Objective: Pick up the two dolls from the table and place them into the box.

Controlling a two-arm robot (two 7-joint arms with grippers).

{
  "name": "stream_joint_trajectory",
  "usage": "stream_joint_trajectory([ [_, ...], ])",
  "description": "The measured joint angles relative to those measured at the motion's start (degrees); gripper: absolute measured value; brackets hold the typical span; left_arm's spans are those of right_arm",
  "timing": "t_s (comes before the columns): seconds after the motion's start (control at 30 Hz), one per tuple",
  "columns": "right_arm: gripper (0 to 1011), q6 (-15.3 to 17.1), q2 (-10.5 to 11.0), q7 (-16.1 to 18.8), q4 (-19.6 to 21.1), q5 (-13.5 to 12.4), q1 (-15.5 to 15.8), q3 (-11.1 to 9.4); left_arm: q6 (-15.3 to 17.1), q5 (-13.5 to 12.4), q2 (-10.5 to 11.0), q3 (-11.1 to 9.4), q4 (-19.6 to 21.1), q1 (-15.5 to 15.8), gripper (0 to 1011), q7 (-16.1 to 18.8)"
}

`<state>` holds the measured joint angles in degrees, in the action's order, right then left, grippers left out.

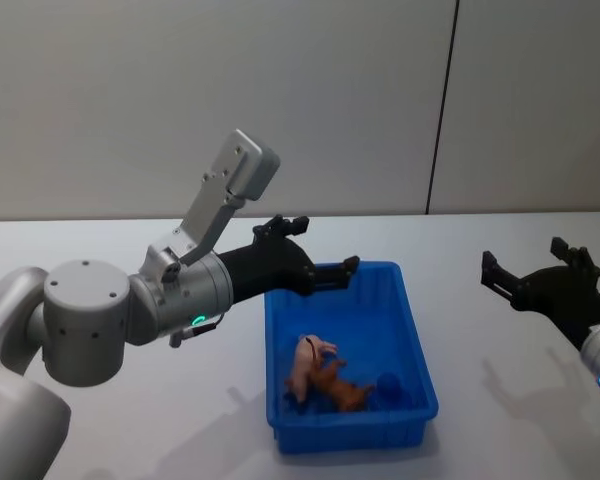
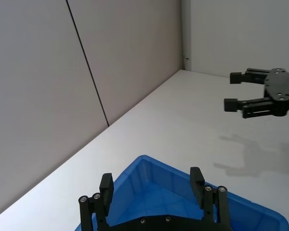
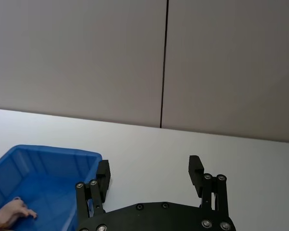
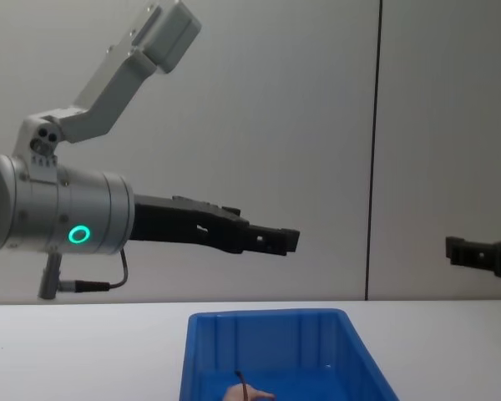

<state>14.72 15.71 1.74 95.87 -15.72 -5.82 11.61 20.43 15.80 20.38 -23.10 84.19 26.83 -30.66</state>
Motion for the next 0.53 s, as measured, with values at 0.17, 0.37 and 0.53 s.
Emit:
stream_joint_trajectory([
  [0.17,1001,-3.5,0.98,0.59,1.48,-0.21,1.86,0.37,-2.38,-0.53,0.18,-0.36,1.07,-1.58,1003,3.56],
  [0.37,1001,-8.56,2.42,1.44,3.62,-0.48,4.48,0.94,-4.96,-1.11,0.4,-0.75,2.28,-3.32,1004,7.49],
  [0.53,1001,-11.13,3.17,1.85,4.69,-0.63,5.81,1.21,-7.67,-1.7,0.61,-1.14,3.49,-5.11,1003,11.59],
])
